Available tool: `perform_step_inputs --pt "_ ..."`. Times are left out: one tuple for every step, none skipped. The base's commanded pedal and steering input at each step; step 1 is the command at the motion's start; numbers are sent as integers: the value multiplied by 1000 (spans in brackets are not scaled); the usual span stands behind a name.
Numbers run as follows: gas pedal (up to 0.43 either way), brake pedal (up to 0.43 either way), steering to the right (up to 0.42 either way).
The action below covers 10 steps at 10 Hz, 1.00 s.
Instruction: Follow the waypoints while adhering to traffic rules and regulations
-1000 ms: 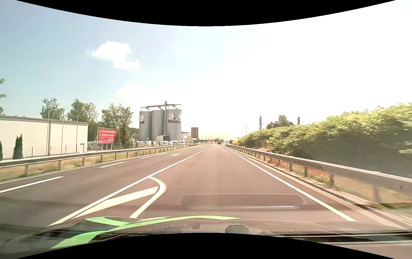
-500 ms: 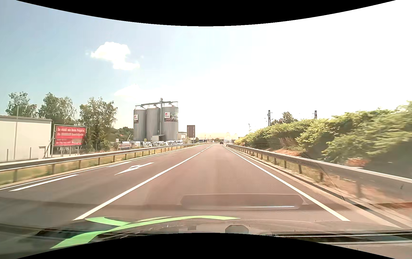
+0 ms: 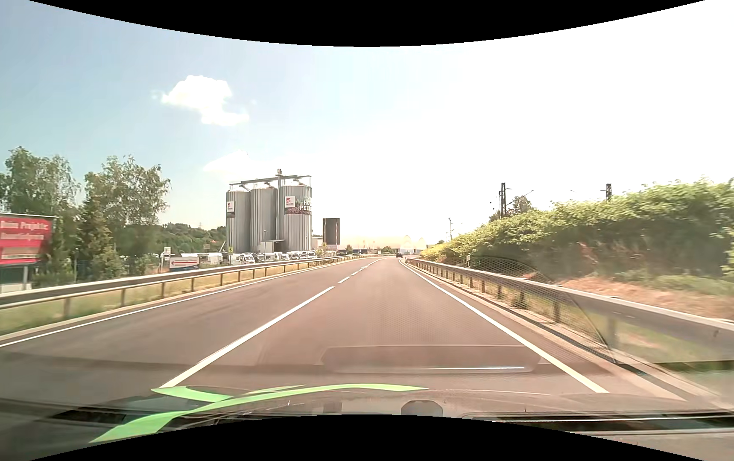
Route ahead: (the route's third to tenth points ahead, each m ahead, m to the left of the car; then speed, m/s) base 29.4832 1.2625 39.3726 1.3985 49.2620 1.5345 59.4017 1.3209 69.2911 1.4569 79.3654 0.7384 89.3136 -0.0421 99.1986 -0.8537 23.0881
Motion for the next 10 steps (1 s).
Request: perform_step_inputs --pt "189 0 -1" --pt "169 0 -1" --pt "150 0 -1" --pt "150 0 -1" --pt "150 0 -1" --pt "130 0 -2" --pt "118 0 -2" --pt "118 0 -3" --pt "130 0 -2" --pt "130 0 -1"
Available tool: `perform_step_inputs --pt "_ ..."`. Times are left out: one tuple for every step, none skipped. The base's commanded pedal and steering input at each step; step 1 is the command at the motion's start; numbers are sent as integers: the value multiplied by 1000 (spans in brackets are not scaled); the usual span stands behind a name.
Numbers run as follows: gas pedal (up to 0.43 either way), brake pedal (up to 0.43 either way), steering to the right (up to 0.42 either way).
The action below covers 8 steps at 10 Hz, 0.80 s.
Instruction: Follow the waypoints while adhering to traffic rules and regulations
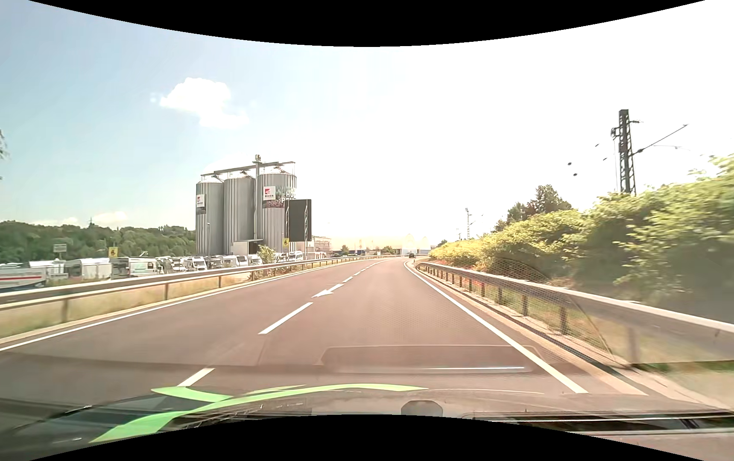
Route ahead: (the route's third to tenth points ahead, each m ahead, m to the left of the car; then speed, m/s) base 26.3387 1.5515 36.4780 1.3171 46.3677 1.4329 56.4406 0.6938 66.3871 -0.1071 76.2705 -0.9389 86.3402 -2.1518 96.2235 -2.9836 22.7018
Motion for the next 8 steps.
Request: perform_step_inputs --pt "130 0 -1" --pt "130 0 -2" --pt "130 0 -2" --pt "130 0 -2" --pt "130 0 -2" --pt "130 0 -2" --pt "150 0 -1" --pt "150 0 0"
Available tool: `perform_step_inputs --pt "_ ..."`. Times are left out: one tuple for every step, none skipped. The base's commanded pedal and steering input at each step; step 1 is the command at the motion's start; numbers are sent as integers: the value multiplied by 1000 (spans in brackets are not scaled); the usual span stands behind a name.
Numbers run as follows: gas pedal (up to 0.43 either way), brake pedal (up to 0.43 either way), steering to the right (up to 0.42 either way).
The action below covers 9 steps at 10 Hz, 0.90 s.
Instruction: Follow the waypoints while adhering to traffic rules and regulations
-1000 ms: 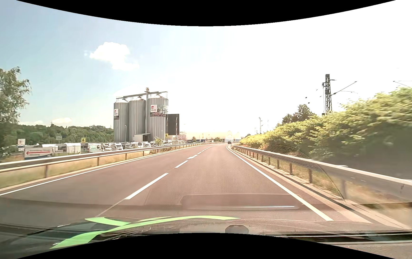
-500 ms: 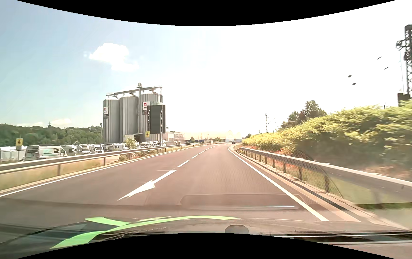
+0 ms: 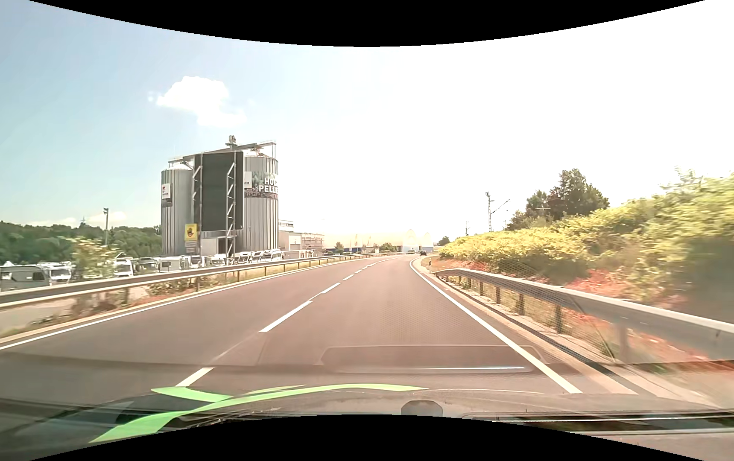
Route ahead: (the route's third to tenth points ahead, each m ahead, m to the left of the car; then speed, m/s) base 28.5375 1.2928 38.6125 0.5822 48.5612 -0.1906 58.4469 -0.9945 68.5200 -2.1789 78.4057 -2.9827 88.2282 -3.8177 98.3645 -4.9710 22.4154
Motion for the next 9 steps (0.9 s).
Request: perform_step_inputs --pt "150 0 2" --pt "150 0 4" --pt "150 0 4" --pt "150 0 4" --pt "169 0 4" --pt "169 0 4" --pt "177 0 3" --pt "177 0 4" --pt "177 0 4"
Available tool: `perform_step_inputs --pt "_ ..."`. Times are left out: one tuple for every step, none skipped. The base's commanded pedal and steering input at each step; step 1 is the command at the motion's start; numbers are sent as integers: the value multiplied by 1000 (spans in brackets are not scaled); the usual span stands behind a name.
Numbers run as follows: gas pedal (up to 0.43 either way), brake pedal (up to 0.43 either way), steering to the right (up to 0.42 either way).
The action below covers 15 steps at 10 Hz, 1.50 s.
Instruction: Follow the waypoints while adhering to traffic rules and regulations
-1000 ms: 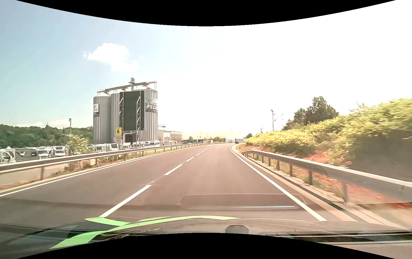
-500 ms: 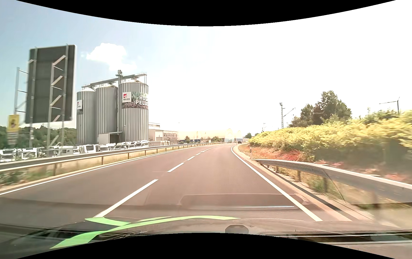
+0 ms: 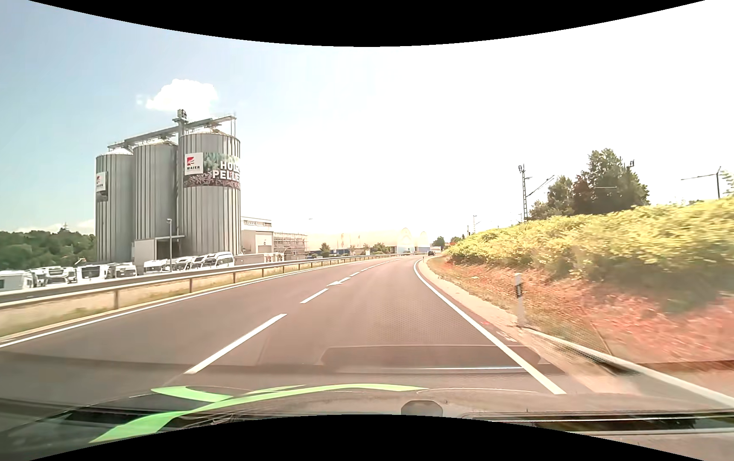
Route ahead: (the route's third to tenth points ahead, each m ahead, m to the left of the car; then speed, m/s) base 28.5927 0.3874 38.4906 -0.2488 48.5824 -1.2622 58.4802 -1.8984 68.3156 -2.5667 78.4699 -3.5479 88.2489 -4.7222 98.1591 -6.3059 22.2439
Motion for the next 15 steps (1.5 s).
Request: perform_step_inputs --pt "177 0 4" --pt "177 0 4" --pt "189 0 4" --pt "189 0 4" --pt "189 0 3" --pt "197 0 4" --pt "209 0 4" --pt "209 0 4" --pt "209 0 4" --pt "209 0 4" --pt "209 0 4" --pt "197 0 5" --pt "189 0 8" --pt "169 0 10" --pt "169 0 9"
